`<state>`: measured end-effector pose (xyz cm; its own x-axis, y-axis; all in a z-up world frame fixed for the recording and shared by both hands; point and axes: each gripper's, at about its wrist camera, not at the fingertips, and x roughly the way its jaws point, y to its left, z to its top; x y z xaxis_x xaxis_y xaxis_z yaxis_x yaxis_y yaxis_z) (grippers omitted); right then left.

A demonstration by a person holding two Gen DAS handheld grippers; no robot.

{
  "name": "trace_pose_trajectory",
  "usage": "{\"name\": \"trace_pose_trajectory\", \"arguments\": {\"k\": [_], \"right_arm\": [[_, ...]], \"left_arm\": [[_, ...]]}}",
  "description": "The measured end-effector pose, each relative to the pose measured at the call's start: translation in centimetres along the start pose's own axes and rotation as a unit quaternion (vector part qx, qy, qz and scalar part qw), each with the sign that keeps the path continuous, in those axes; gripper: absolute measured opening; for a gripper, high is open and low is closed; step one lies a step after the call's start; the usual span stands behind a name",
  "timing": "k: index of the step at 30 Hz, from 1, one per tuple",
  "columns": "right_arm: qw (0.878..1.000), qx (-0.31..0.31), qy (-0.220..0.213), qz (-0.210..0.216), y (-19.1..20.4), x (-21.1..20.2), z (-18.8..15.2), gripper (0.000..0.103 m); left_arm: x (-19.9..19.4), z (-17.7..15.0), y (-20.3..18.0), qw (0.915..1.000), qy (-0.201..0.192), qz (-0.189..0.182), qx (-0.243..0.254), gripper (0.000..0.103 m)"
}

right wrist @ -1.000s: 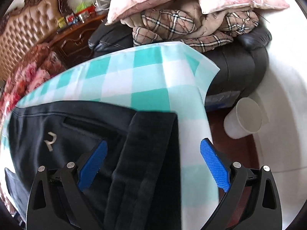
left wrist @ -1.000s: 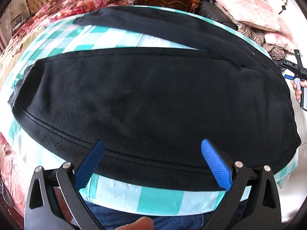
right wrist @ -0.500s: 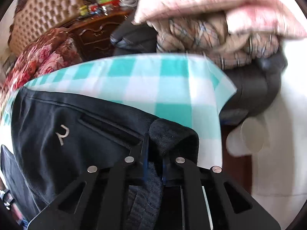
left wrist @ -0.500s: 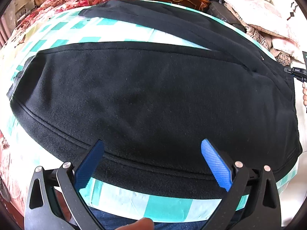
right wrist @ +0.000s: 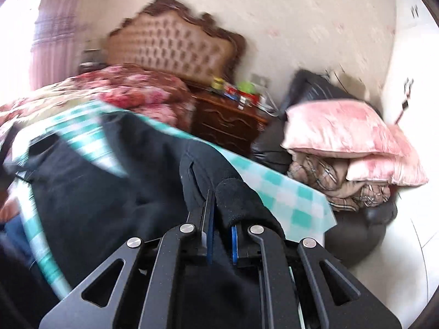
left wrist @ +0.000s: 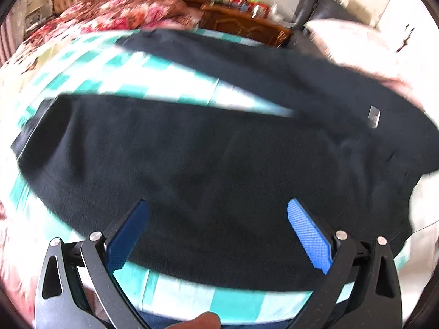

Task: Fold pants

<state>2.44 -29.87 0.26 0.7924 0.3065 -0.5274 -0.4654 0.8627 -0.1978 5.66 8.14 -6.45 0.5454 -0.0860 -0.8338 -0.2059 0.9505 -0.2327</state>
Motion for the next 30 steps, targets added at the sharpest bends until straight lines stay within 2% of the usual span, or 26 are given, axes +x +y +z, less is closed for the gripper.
{"name": "trace_pose_trajectory", "arguments": {"k": [2,4,6,8,9,10,11,13,16,18,21,22,23,25,27,28,30], "right_arm": [[1.0,0.018,0.002,0.015,1.6,-1.4,-2.2,0.01],[0.999,0.042,0.012,0.023,2.4,-2.4,-4.4,0.01],[0.997,0.067,0.016,0.025,2.6,-2.7,-5.6,0.01],[0.996,0.084,0.014,0.029,2.7,-3.1,-6.2,0.01],[0.996,0.088,0.011,0.028,2.8,-3.3,-6.3,0.01],[0.996,0.09,0.008,0.027,2.9,-3.5,-6.2,0.01],[0.995,0.091,0.006,0.027,2.7,-3.5,-6.0,0.01],[0.995,0.092,0.0,0.025,2.7,-3.9,-5.8,0.01],[0.995,0.1,0.0,0.03,1.9,-3.9,-5.9,0.01],[0.994,0.104,0.004,0.032,1.6,-3.7,-6.2,0.01],[0.994,0.105,0.011,0.035,1.2,-3.3,-6.4,0.01],[0.994,0.104,0.015,0.035,1.0,-3.2,-6.4,0.01],[0.994,0.101,0.019,0.033,0.8,-3.1,-6.3,0.01],[0.995,0.096,0.023,0.03,0.3,-2.9,-6.1,0.01],[0.995,0.091,0.023,0.025,-1.0,-2.6,-5.4,0.01],[0.996,0.087,0.022,0.02,-1.9,-2.3,-4.9,0.01],[0.996,0.083,0.014,0.001,-4.7,-1.5,-3.2,0.01]], "left_arm": [[0.0,2.6,0.2,0.9983,-0.017,-0.054,-0.014,0.101],[1.0,5.7,0.4,0.9911,-0.011,-0.126,-0.042,0.101],[3.6,9.7,0.9,0.9751,0.019,-0.203,-0.088,0.1],[7.4,14.1,1.4,0.9521,0.061,-0.267,-0.137,0.092],[8.9,15.8,1.7,0.948,0.069,-0.271,-0.151,0.086],[10.3,17.5,2.1,0.9502,0.071,-0.258,-0.16,0.078],[11.7,19.4,2.7,0.9561,0.067,-0.229,-0.171,0.074],[13.4,21.7,4.1,0.9564,0.064,-0.209,-0.194,0.066],[15.9,24.3,6.0,0.9559,0.071,-0.182,-0.219,0.065],[17.6,25.7,6.9,0.9478,0.086,-0.189,-0.242,0.063],[20.2,27.0,6.2,0.947,0.116,-0.184,-0.236,0.063],[21.3,27.4,5.9,0.9469,0.13,-0.178,-0.234,0.059],[22.6,27.9,5.7,0.9455,0.147,-0.168,-0.237,0.052],[23.9,28.5,5.7,0.9458,0.16,-0.157,-0.235,0.014],[23.9,29.4,5.5,0.9471,0.156,-0.164,-0.228,0.008],[23.3,30.1,5.5,0.9469,0.147,-0.173,-0.227,0.008],[20.1,31.4,5.3,0.9489,0.114,-0.196,-0.22,0.008]]}}
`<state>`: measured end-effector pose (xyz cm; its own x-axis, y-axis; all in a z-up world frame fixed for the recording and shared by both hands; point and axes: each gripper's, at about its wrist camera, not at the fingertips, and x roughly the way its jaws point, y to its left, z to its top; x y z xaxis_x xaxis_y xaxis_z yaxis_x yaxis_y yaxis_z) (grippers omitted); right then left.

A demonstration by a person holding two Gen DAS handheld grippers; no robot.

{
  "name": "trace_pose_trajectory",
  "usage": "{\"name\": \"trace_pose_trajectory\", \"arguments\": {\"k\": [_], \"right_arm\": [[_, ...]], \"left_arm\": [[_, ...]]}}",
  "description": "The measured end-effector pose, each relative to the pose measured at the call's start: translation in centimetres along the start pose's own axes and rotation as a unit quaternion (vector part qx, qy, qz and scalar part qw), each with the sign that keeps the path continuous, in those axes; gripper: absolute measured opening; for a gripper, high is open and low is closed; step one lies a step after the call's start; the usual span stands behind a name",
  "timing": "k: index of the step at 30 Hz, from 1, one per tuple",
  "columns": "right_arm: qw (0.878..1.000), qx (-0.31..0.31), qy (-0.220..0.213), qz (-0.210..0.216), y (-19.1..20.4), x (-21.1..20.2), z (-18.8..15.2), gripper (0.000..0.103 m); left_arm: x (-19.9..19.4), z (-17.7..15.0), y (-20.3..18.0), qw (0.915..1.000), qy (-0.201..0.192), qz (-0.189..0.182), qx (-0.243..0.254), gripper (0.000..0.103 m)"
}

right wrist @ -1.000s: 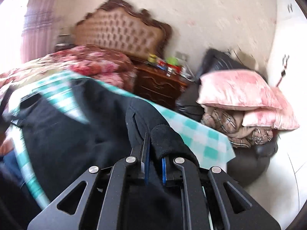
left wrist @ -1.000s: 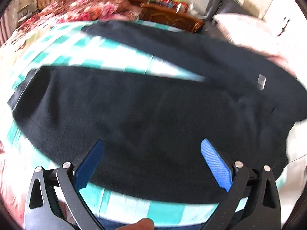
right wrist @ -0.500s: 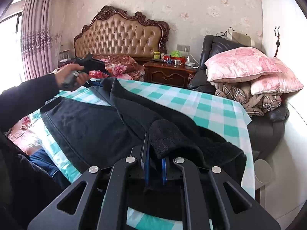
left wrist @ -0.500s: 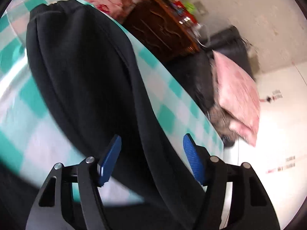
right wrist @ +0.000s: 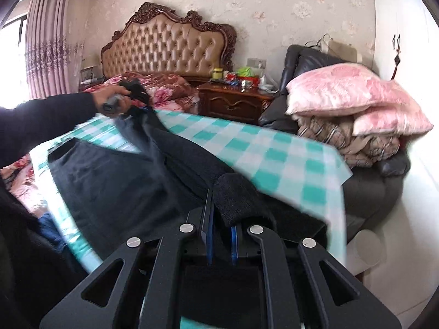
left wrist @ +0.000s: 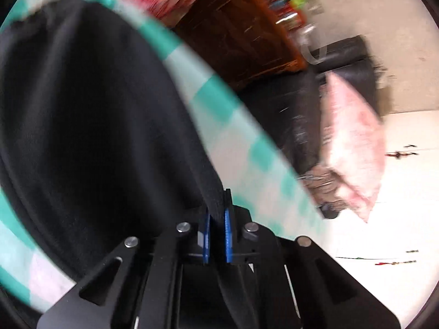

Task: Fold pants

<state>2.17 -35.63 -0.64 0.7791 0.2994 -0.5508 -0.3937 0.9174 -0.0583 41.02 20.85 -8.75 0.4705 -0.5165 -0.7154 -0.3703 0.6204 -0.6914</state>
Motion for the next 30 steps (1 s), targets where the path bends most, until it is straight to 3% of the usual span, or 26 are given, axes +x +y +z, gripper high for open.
{"name": "trace_pose_trajectory", "arguments": {"k": [4,7,9,10,12,14,16,18,20,23,25,27,28,30], "right_arm": [[0.998,0.047,-0.025,-0.025,-5.2,0.4,2.1,0.01],[0.99,0.135,-0.029,-0.008,-8.0,-0.1,0.0,0.01],[0.981,0.193,-0.002,-0.004,-8.6,0.1,-2.9,0.011],[0.972,0.232,0.021,-0.004,-9.0,0.4,-4.9,0.012],[0.94,0.335,0.066,0.008,-10.0,0.9,-9.5,0.017],[0.908,0.411,0.077,0.023,-10.0,0.5,-13.3,0.033],[0.897,0.438,0.065,0.022,-9.3,-0.8,-14.7,0.036],[0.89,0.452,0.057,0.003,-8.6,-2.3,-14.7,0.044],[0.88,0.473,0.046,0.016,-8.1,-3.0,-14.3,0.055],[0.874,0.484,0.038,0.035,-7.7,-3.0,-13.6,0.061],[0.872,0.485,0.044,0.057,-7.0,-2.3,-13.3,0.072],[0.872,0.482,0.061,0.06,-6.5,-0.9,-12.9,0.076],[0.871,0.483,0.066,0.06,-6.3,-0.5,-13.1,0.076],[0.865,0.492,0.076,0.063,-6.1,0.6,-13.4,0.076]], "left_arm": [[-8.2,-3.1,-0.2,0.9951,-0.057,-0.079,0.012,0.008],[-14.6,-11.0,3.4,0.9864,-0.105,-0.113,0.058,0.008],[-15.7,-17.2,6.5,0.9859,-0.101,-0.107,0.079,0.008],[-15.9,-19.8,8.5,0.9876,-0.092,-0.103,0.075,0.008],[-15.2,-25.1,12.8,0.9923,-0.063,-0.087,0.063,0.008],[-14.3,-28.9,16.2,0.9951,-0.047,-0.068,0.053,0.008],[-13.6,-30.5,17.4,0.9953,-0.052,-0.051,0.064,0.008],[-13.0,-30.8,17.5,0.9948,-0.053,-0.033,0.08,0.008],[-12.8,-30.2,17.2,0.9944,-0.058,-0.032,0.083,0.01],[-12.8,-30.7,16.2,0.9923,-0.074,-0.006,0.099,0.039],[-14.1,-31.2,15.4,0.9866,-0.098,0.039,0.125,0.051],[-15.1,-31.2,14.1,0.9727,-0.129,0.102,0.164,0.062],[-15.5,-31.1,13.7,0.9635,-0.144,0.136,0.18,0.063],[-15.6,-31.3,11.5,0.9311,-0.186,0.204,0.238,0.067]]}}
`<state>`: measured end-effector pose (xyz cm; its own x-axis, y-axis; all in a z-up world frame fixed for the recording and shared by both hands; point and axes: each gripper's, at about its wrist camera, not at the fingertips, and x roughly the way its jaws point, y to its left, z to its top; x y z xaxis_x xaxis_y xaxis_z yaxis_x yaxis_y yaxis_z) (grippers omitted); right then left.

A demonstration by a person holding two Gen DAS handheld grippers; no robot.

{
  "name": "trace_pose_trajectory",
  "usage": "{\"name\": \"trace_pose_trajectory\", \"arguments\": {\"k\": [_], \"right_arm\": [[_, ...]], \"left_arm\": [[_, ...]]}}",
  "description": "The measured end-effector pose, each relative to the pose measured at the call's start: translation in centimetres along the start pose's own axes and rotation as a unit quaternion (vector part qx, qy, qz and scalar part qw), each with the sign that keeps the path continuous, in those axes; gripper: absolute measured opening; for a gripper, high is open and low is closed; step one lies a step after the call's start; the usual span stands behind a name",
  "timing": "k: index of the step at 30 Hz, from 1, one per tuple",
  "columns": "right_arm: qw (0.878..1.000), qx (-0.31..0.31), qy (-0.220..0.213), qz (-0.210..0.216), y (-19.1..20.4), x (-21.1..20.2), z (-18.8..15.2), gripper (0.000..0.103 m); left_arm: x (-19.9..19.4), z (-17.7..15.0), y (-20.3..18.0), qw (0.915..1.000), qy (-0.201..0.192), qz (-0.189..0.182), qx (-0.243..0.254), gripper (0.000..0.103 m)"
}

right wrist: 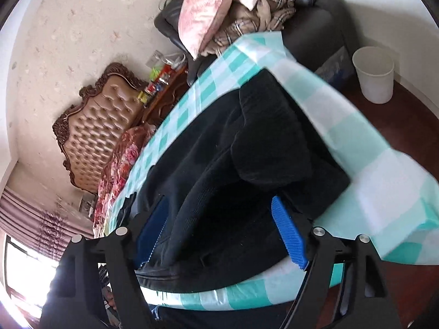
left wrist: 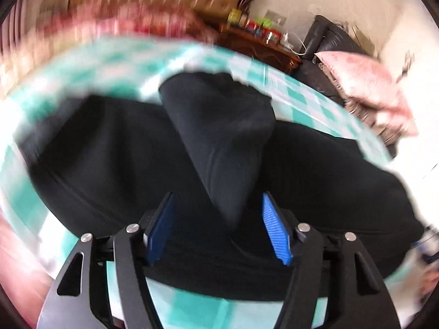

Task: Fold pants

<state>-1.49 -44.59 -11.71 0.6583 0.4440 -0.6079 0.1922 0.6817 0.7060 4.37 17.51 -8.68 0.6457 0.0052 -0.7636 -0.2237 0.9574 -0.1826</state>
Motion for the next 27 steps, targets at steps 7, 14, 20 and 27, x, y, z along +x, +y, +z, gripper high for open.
{"name": "trace_pose_trajectory", "arguments": {"k": [7,14,20,27], "right_arm": [[0.999,0.041,0.007,-0.006,-0.3,1.9,0.7,0.076],[0.996,0.09,0.013,0.006,-1.9,1.9,1.5,0.076],[0.995,0.097,0.01,-0.017,-1.6,1.8,2.4,0.032],[0.998,0.066,-0.009,-0.004,0.1,-0.5,1.7,0.02]], "left_arm": [[4.0,3.2,-8.9,0.9478,-0.022,0.187,0.257,0.079],[10.7,5.7,-10.3,0.9186,0.032,0.247,0.307,0.046],[10.3,8.3,-9.6,0.931,0.022,0.206,0.3,0.01],[-1.6,11.1,8.6,0.996,-0.035,0.02,-0.079,0.009]]}}
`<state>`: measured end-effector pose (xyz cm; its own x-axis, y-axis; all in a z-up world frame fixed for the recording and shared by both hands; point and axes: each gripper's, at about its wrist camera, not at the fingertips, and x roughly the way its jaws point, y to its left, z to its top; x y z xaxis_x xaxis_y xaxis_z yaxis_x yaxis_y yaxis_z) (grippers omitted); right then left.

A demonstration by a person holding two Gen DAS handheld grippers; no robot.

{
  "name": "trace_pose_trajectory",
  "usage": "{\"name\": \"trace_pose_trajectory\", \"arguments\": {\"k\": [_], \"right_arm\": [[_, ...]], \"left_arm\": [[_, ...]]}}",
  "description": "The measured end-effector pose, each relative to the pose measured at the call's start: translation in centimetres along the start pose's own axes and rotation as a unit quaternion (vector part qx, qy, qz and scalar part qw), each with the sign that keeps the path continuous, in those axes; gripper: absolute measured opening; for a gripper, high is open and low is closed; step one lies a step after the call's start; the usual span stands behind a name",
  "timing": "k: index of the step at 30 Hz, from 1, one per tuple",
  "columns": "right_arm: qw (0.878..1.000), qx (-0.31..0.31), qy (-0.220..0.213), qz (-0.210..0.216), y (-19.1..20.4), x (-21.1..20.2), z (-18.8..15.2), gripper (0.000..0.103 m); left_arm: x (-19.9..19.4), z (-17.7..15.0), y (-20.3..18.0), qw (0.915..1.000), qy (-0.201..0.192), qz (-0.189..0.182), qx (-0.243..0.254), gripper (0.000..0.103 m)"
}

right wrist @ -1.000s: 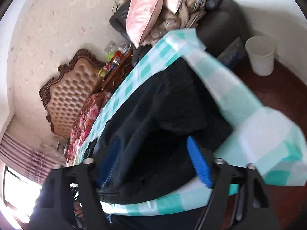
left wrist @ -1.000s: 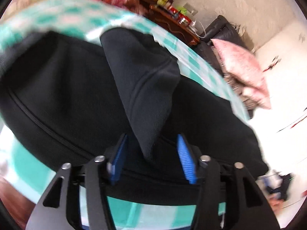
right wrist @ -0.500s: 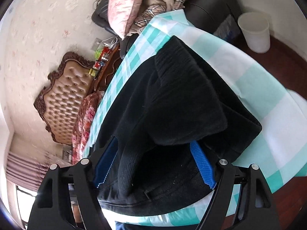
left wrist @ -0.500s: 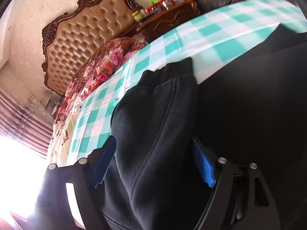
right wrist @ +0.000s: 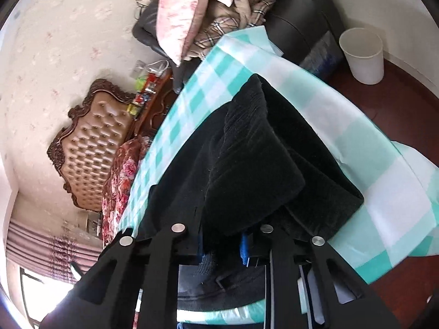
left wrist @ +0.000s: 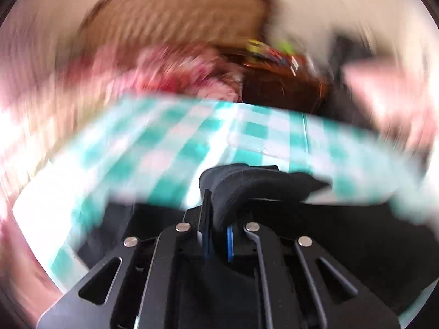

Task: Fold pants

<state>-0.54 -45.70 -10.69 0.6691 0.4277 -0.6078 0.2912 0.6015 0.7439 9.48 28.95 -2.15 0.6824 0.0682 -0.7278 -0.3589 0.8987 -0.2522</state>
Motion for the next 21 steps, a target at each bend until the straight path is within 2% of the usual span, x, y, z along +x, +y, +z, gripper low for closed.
{"name": "trace_pose_trajectory", "arguments": {"k": [1,2,4,6,7,8,9,10,11,12,13,14,15,16,18,19,20,21], "right_arm": [[1.0,0.007,0.001,-0.003,-0.5,-0.1,-0.2,0.019],[1.0,0.013,0.004,-0.009,-1.1,0.1,-0.5,0.018],[0.999,0.027,0.016,-0.021,-2.2,0.7,-0.9,0.018],[0.999,0.026,0.025,-0.039,-2.5,1.1,-1.2,0.018],[0.998,0.022,0.028,-0.047,-2.4,1.3,-1.3,0.019],[0.998,0.02,0.027,-0.054,-2.4,1.3,-1.4,0.02],[0.998,0.021,0.028,-0.057,-2.3,1.3,-1.4,0.023],[0.998,0.019,0.028,-0.059,-2.2,1.3,-1.3,0.025],[0.998,0.016,0.027,-0.061,-2.0,1.3,-1.2,0.025],[0.997,0.011,0.025,-0.065,-1.8,1.3,-1.2,0.025],[0.997,0.004,0.023,-0.072,-1.6,1.4,-1.3,0.025],[0.997,-0.002,0.022,-0.079,-1.4,1.5,-1.4,0.025],[0.996,-0.006,0.02,-0.086,-1.3,1.6,-1.4,0.025],[0.995,-0.011,0.02,-0.093,-1.2,1.8,-1.5,0.026],[0.994,-0.023,0.019,-0.105,-0.9,2.1,-1.5,0.026],[0.993,-0.029,0.018,-0.11,-0.8,2.2,-1.5,0.026],[0.992,-0.036,0.017,-0.116,-0.6,2.3,-1.5,0.026],[0.991,-0.044,0.016,-0.123,-0.4,2.4,-1.5,0.026]], "left_arm": [[-0.2,-1.2,3.5,0.9965,0.021,-0.038,-0.071,0.009],[0.6,-3.5,7.4,0.9854,0.058,-0.075,-0.142,0.009],[2.1,-6.6,10.1,0.9753,0.096,-0.091,-0.177,0.01],[3.9,-9.8,12.3,0.9597,0.124,-0.108,-0.228,0.013],[4.2,-10.5,13.2,0.9529,0.112,-0.128,-0.251,0.015],[4.3,-10.6,13.6,0.9499,0.101,-0.142,-0.26,0.016],[4.3,-10.2,13.3,0.9556,0.099,-0.133,-0.243,0.02],[4.2,-9.8,12.7,0.964,0.096,-0.113,-0.221,0.036],[3.7,-9.0,11.7,0.9785,0.083,-0.065,-0.177,0.046],[3.1,-8.4,10.5,0.9886,0.063,-0.021,-0.135,0.063],[2.6,-8.1,9.3,0.9946,0.04,0.017,-0.094,0.07],[2.1,-7.9,7.4,0.9977,0.017,0.058,-0.029,0.071],[1.9,-8.2,5.7,0.9953,0.003,0.092,0.03,0.072],[1.9,-8.4,4.4,0.9875,-0.005,0.13,0.089,0.072],[2.8,-9.9,0.8,0.9466,-0.024,0.233,0.222,0.072],[3.4,-10.7,-0.7,0.9211,-0.034,0.27,0.278,0.072],[3.9,-11.5,-1.9,0.8988,-0.045,0.294,0.322,0.072],[3.9,-12.2,-2.6,0.8848,-0.051,0.304,0.35,0.072]]}}
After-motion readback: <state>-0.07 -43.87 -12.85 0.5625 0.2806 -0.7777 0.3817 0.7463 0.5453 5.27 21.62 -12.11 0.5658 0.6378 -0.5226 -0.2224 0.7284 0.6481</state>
